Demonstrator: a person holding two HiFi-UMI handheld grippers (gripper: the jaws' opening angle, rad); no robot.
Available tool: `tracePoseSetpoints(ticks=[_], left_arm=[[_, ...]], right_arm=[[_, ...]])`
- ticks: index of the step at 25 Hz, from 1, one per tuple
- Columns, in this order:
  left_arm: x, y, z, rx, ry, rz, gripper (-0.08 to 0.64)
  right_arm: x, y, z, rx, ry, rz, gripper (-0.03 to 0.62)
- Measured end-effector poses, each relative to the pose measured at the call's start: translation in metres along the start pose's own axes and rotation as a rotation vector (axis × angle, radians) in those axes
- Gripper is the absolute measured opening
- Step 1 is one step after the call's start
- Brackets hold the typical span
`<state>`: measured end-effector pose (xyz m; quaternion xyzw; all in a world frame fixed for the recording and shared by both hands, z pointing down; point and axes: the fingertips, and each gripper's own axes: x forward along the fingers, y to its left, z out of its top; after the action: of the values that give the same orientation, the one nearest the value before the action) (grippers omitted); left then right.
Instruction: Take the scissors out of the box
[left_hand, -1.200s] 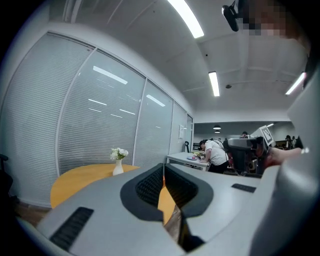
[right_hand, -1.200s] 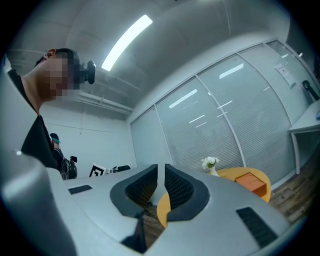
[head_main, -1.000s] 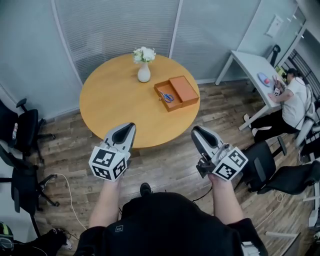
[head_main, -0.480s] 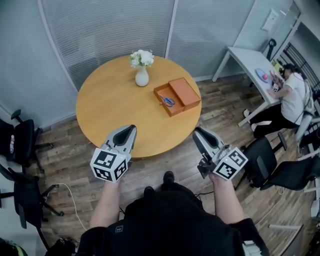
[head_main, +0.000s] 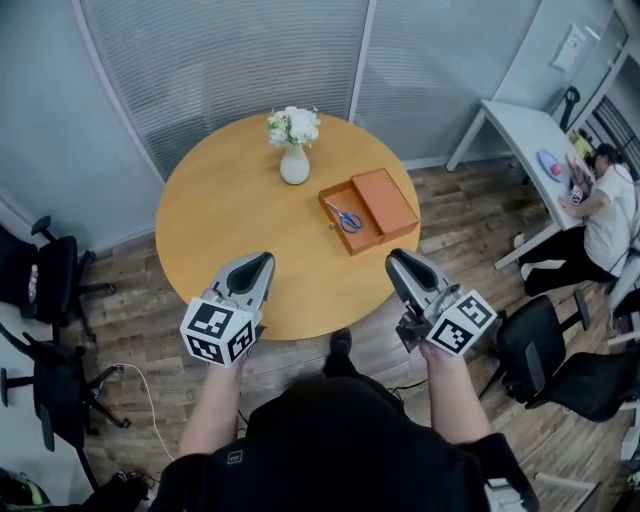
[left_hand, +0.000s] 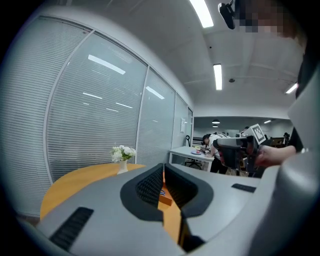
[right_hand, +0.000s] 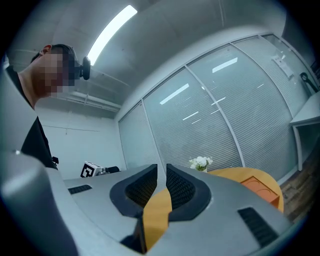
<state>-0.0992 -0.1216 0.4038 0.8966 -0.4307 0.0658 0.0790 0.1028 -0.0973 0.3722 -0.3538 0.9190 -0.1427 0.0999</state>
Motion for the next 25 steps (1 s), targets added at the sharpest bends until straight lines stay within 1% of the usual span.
tracePoseSetpoints(ticks=[5, 9, 12, 15, 16, 18, 25], left_arm=[[0.056, 0.023, 0.011, -0.031, 0.015, 0.035, 0.02], [0.097, 0.032, 0.025, -0.033, 0.024, 0.063, 0.02], [0.123, 0.039, 0.033, -0.033, 0.031, 0.083, 0.02], [0.138, 0.048, 0.037, -0.03, 0.036, 0.099, 0.02], [0.141, 0.052, 0.037, -0.029, 0.037, 0.104, 0.02], [0.145, 0.061, 0.035, -0.03, 0.041, 0.109, 0.02], [0.145, 0.086, 0.017, -0.029, 0.059, 0.094, 0.02]], right_arm=[[0.035, -0.066, 0.011, 0.004, 0.029, 0.028, 0.041], [0.053, -0.125, 0.016, 0.008, 0.078, 0.017, 0.041], [0.068, -0.16, 0.01, 0.007, 0.126, 0.013, 0.041], [0.083, -0.182, -0.004, -0.003, 0.198, 0.019, 0.046], [0.088, -0.19, -0.012, -0.004, 0.231, 0.014, 0.062], [0.099, -0.202, -0.028, -0.006, 0.301, -0.005, 0.121], [0.132, -0.221, -0.066, -0.063, 0.475, -0.069, 0.121]])
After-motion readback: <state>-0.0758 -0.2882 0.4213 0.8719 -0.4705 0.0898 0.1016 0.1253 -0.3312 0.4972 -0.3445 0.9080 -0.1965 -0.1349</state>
